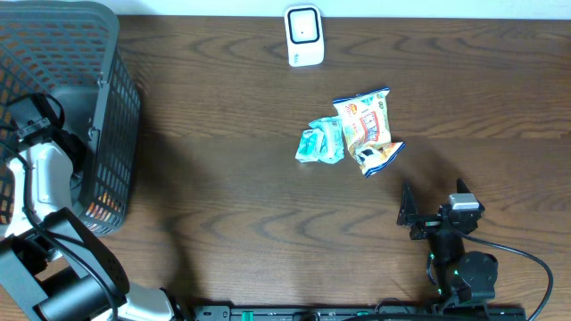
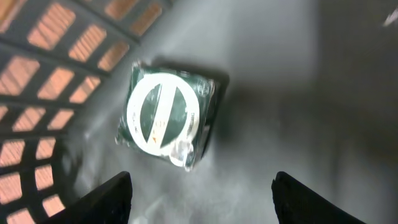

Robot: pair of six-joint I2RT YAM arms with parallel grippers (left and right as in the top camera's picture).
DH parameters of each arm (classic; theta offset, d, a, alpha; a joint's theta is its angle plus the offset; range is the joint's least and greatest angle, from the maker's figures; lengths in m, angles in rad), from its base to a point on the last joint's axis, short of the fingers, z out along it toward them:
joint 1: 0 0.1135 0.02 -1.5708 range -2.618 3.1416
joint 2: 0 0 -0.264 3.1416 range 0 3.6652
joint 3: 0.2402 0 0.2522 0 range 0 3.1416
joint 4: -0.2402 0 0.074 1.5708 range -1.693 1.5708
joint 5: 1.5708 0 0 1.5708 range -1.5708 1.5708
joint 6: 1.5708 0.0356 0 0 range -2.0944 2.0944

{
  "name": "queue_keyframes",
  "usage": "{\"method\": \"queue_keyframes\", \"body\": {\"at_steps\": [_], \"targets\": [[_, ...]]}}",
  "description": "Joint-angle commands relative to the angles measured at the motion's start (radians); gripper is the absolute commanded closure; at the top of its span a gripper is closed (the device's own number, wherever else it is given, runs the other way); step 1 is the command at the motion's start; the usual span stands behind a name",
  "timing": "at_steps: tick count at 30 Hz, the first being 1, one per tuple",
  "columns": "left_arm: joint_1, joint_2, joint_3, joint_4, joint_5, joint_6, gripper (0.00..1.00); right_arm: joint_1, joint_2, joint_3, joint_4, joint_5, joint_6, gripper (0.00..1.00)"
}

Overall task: Scan the item barcode
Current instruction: 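Return the left gripper into the basket above the remaining items, then grasp the small orange-and-white box with the left gripper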

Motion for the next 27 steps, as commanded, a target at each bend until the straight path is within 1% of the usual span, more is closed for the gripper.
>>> {"method": "queue_keyframes", "body": {"at_steps": [1, 3, 8, 12, 14, 15, 18, 20, 21, 23, 27], "targets": [[0.003, -0.008, 0.021, -0.032, 0.027, -0.109, 0.29, -0.006, -0.005, -0.002, -0.003, 0.002, -0.012, 0.01], [0.003, -0.019, 0.021, -0.06, 0.077, -0.139, 0.29, -0.006, -0.005, -0.002, -0.003, 0.002, -0.012, 0.01], [0.003, -0.023, 0.021, -0.143, 0.214, -0.14, 0.29, -0.006, -0.005, -0.002, -0.003, 0.002, -0.012, 0.01], [0.003, -0.023, 0.021, -0.197, 0.227, -0.142, 0.29, -0.006, -0.005, -0.002, -0.003, 0.002, -0.012, 0.01], [0.003, -0.023, 0.021, -0.211, 0.235, -0.164, 0.28, -0.006, -0.005, -0.002, -0.003, 0.002, -0.012, 0.01], [0.003, -0.023, 0.021, -0.226, 0.253, -0.169, 0.14, -0.006, -0.005, -0.002, -0.003, 0.002, -0.012, 0.01], [0.003, -0.023, 0.021, -0.264, 0.281, -0.171, 0.1, -0.006, -0.005, -0.002, -0.004, 0.002, -0.012, 0.01], [0.003, -0.023, 0.021, -0.273, 0.281, -0.171, 0.0, -0.006, -0.005, -0.002, -0.003, 0.002, -0.012, 0.01], [0.004, -0.023, 0.021, -0.275, 0.281, -0.171, 0.02, -0.006, -0.005, -0.002, -0.003, 0.002, -0.012, 0.01], [0.005, -0.023, 0.021, -0.283, 0.28, -0.193, 0.02, -0.006, -0.005, -0.002, -0.003, 0.002, -0.012, 0.01], [0.014, -0.023, 0.021, -0.306, 0.266, -0.32, 0.02, -0.006, -0.005, -0.002, -0.003, 0.002, -0.012, 0.01]]}}
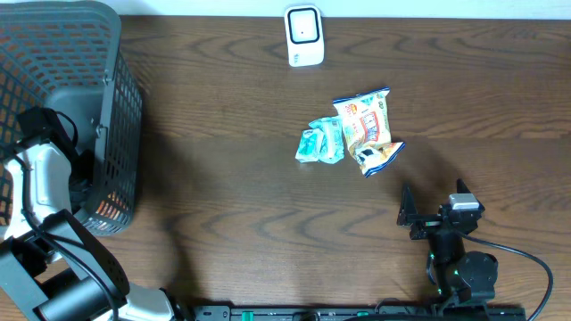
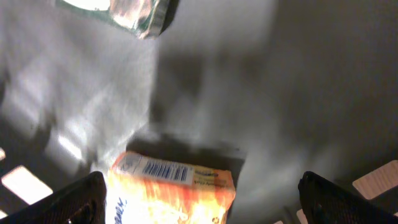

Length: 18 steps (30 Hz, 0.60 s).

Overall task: Scan the item barcode
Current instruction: 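Grasp the small orange-and-white box with the left gripper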

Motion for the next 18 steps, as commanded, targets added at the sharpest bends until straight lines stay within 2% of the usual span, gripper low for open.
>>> {"method": "queue_keyframes", "body": {"at_steps": [1, 18], "targets": [[0.008, -0.017, 0.021, -0.012, 0.01, -0.099, 0.02, -0.006, -0.005, -0.002, -0.003, 0.002, -0.012, 0.01], [0.119, -0.018, 0.062, -0.087, 0.046, -0.176, 0.02, -0.006, -0.005, -0.002, -0.003, 0.002, -0.012, 0.01]]}}
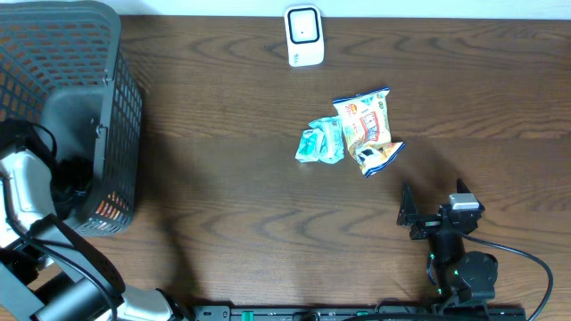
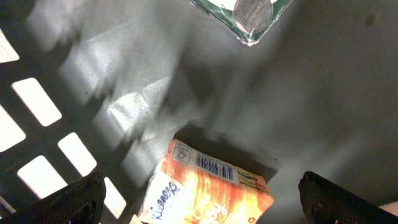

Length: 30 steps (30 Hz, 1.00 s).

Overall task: Scan the item barcode
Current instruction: 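Grasp the small orange-and-white box with the left gripper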

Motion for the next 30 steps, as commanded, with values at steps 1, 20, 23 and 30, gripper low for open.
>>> {"method": "queue_keyframes", "body": {"at_steps": [1, 20, 23, 30], "targets": [[0.007, -0.017, 0.026, -0.014, 0.06, -0.027, 0.02, -0.006, -0.005, -0.002, -0.003, 0.001, -0.012, 0.01], [0.007, 0.024, -0.04, -0.005, 0.09, -0.236, 0.02, -0.006, -0.005, -0.002, -0.004, 0.001, -0.012, 0.01], [0.007, 0.044, -0.043, -0.005, 0.09, -0.236, 0.02, -0.006, -0.005, -0.002, -0.003, 0.001, -0.012, 0.01], [0.007, 0.12, -0.059, -0.006, 0.091, -0.236, 0.2, -0.006, -0.005, -0.002, -0.003, 0.001, -0.012, 0.01]]}}
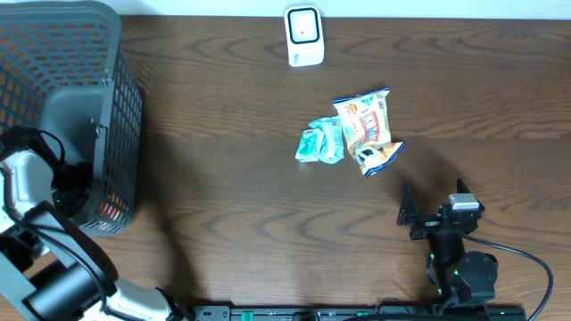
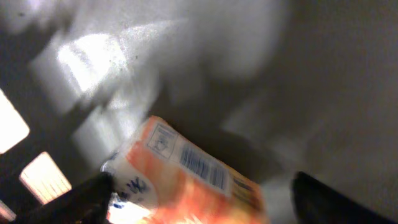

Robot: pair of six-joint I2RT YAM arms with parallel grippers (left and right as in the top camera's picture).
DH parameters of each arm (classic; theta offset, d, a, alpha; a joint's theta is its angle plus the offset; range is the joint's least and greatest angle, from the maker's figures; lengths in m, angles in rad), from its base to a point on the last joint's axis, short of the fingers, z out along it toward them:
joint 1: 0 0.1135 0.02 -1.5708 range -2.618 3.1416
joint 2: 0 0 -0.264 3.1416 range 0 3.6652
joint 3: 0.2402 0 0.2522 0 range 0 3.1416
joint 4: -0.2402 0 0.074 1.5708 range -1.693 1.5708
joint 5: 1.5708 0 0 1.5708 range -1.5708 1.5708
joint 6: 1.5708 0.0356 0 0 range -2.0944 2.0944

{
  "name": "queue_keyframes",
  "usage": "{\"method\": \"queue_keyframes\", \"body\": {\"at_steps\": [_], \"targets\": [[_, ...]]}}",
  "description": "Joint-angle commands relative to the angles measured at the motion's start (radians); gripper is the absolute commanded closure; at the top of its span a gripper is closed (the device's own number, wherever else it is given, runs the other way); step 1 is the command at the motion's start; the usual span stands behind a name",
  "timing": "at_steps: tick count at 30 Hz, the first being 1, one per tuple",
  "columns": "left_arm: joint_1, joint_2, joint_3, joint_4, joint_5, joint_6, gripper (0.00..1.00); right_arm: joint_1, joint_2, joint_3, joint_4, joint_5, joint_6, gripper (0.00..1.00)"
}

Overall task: Scan the item barcode
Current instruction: 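Grasp the small orange-and-white box with the left gripper, then carry the orange box past the scanner and drop it below the packets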

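Observation:
An orange tissue pack with a white barcode label lies on the grey floor of the black mesh basket. My left gripper is open inside the basket, low over the pack, its dark fingers standing either side of it. The picture is blurred, so contact cannot be judged. The white scanner stands at the table's far edge. My right gripper rests near the front right, away from everything.
Near the table's middle lie a yellow-orange snack bag and a teal packet beside it. The basket walls close in on the left arm on all sides.
The left wrist camera is nearer the orange pack, which now fills more of the view between the fingers. The green packet has gone out of view. The right arm has not moved.
My open left gripper was first over a green packet with a round white label in the basket. Then the orange pack showed at the view's lower edge, then fuller with the green packet at the top. Now only the orange pack shows, close up.

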Motion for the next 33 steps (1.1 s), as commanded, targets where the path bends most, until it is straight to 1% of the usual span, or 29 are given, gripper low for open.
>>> {"method": "queue_keyframes", "body": {"at_steps": [1, 2, 4, 5, 6, 9, 10, 16, 22, 26, 33], "targets": [[0.002, 0.047, -0.027, -0.005, -0.014, -0.002, 0.26, -0.006, -0.005, -0.002, -0.004, 0.001, -0.012, 0.01], [0.002, 0.055, -0.028, -0.006, -0.014, -0.002, 0.27, -0.006, -0.005, -0.002, -0.004, 0.001, -0.012, 0.01], [0.003, 0.068, -0.028, -0.005, -0.015, -0.002, 0.37, -0.006, -0.005, -0.002, -0.004, 0.001, -0.012, 0.01], [0.003, 0.071, -0.028, -0.002, -0.015, -0.002, 0.46, -0.006, -0.005, -0.002, -0.004, 0.001, -0.012, 0.01], [0.003, 0.071, -0.027, 0.004, -0.014, -0.002, 0.55, -0.006, -0.005, -0.002, -0.004, 0.001, -0.012, 0.01], [0.003, 0.065, -0.019, 0.007, -0.013, -0.002, 0.91, -0.006, -0.005, -0.002, -0.004, 0.001, -0.012, 0.01], [0.003, 0.061, -0.016, 0.006, -0.008, -0.002, 0.92, -0.006, -0.005, -0.002, -0.004, 0.001, -0.012, 0.01], [0.003, 0.013, 0.042, -0.028, 0.017, -0.002, 0.92, -0.006, -0.005, -0.002, -0.004, 0.001, -0.012, 0.01], [0.003, -0.118, 0.124, -0.027, 0.083, -0.005, 0.93, -0.006, -0.005, -0.002, -0.004, 0.001, -0.012, 0.01], [0.003, -0.245, 0.163, 0.05, 0.083, -0.014, 0.93, -0.006, -0.005, -0.002, -0.004, 0.001, -0.012, 0.01], [0.003, -0.495, 0.17, 0.28, 0.083, -0.014, 0.93, -0.006, -0.005, -0.002, -0.004, 0.001, -0.012, 0.01]]}}
